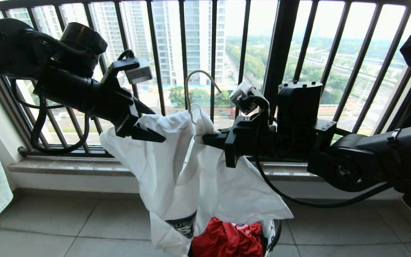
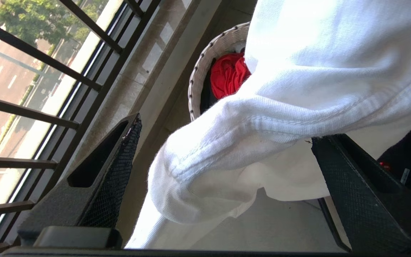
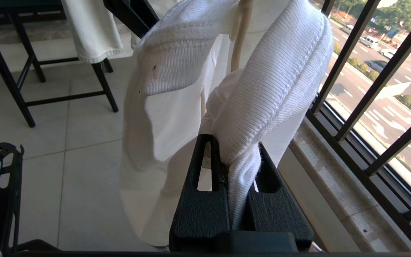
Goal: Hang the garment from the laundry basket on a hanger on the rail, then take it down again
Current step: Hang the clothes rack on the clothesline
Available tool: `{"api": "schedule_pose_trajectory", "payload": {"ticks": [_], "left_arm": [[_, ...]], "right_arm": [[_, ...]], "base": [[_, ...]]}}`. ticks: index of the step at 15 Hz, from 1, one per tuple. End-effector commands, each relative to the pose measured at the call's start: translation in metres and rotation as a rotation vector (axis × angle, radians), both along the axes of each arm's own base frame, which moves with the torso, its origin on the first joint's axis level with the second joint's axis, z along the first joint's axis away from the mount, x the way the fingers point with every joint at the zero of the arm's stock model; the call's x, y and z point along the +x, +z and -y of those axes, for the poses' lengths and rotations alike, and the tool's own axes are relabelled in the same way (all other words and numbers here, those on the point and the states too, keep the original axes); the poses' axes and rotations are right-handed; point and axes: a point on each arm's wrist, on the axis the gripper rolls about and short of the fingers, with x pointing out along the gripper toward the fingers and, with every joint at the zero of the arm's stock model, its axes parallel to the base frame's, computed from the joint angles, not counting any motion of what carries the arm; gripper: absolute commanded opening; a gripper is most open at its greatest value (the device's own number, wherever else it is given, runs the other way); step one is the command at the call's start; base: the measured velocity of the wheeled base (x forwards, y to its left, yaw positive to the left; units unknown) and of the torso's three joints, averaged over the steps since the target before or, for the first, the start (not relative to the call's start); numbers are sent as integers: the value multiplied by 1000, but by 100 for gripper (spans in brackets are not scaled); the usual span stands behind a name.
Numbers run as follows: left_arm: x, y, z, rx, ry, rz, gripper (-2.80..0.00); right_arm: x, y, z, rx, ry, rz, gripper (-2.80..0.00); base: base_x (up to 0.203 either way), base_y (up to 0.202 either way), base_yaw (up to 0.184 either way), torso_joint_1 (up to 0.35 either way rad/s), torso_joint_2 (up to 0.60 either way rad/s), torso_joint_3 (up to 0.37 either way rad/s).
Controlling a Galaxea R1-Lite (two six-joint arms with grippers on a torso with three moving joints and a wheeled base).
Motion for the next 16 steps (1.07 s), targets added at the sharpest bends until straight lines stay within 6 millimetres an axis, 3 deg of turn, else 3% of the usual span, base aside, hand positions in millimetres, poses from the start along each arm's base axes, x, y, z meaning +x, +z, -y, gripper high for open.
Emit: {"api": "schedule_pose_trajectory", "payload": {"ticks": [1, 7, 16], "left_arm": [[9, -9, 5, -62, -78, -46, 0], [31, -23, 10, -77, -95, -40, 0], [32, -27, 12, -95, -120, -64, 0]], "right_arm": [[-1, -1, 0, 0, 4, 2, -280], [-3, 1, 2, 1, 14, 5, -280], [-2, 1, 2, 2, 9, 7, -280]], "base": [[0, 0, 0, 0, 0, 0], [0, 0, 0, 0, 0, 0], [0, 0, 0, 0, 0, 0]]}}
